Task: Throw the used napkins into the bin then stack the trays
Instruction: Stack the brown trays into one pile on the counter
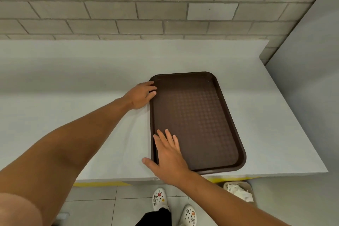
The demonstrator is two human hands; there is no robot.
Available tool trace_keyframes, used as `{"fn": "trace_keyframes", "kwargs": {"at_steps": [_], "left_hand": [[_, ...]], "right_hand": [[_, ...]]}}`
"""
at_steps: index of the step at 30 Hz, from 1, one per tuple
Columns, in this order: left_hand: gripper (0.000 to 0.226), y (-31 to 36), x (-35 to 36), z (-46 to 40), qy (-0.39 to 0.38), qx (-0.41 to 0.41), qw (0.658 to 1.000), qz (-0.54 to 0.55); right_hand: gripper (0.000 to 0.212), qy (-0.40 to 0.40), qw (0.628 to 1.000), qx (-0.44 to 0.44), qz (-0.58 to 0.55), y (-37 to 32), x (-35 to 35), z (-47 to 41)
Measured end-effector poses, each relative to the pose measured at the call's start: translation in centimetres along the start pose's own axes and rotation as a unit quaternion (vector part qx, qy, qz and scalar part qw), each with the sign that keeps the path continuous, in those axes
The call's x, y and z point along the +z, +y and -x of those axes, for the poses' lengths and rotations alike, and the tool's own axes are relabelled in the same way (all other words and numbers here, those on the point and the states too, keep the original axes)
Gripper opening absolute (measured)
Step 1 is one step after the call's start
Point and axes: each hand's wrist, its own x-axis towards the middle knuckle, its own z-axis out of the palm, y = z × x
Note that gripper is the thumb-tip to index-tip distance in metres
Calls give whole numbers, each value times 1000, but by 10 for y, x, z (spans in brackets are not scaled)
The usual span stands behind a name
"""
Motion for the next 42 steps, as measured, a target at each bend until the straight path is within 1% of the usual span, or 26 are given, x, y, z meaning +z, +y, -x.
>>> {"fn": "trace_keyframes", "kwargs": {"at_steps": [2, 7, 16, 21, 27, 30, 33, 36, 38, 42], "left_hand": [[47, -7, -3, -11, -11, 9, 1000, -17], [47, -15, -1, -24, -18, 34, 999, -16], [46, -34, 6, -21, -9, 64, 997, 42], [40, -37, 6, -14, -3, 58, 997, 54], [36, -45, 11, 2, 32, 46, 995, 77], [38, -44, 15, 13, 69, 38, 996, 49], [45, -35, 18, 24, 106, 43, 993, -5], [47, -29, 23, 34, 119, 47, 992, -24], [50, -26, 28, 40, 124, 50, 990, -33], [43, -8, 38, 56, 162, 74, 983, -34]], "right_hand": [[85, -6, 1000, -3, 8, 2, -1, -1], [83, -15, 999, 3, 33, 3, 0, -3], [86, -11, 999, -13, 49, 9, 0, -11], [84, -22, 998, -20, 58, 12, -5, -9], [79, -29, 996, -50, 69, 44, -25, -2], [74, -22, 996, -43, 69, 63, -36, 2], [62, 6, 997, -28, 70, 85, -46, 4], [46, 36, 996, -13, 81, 105, -57, 8], [40, 49, 995, 0, 85, 117, -66, 13], [35, 71, 994, 29, 73, 141, -80, 25]]}}
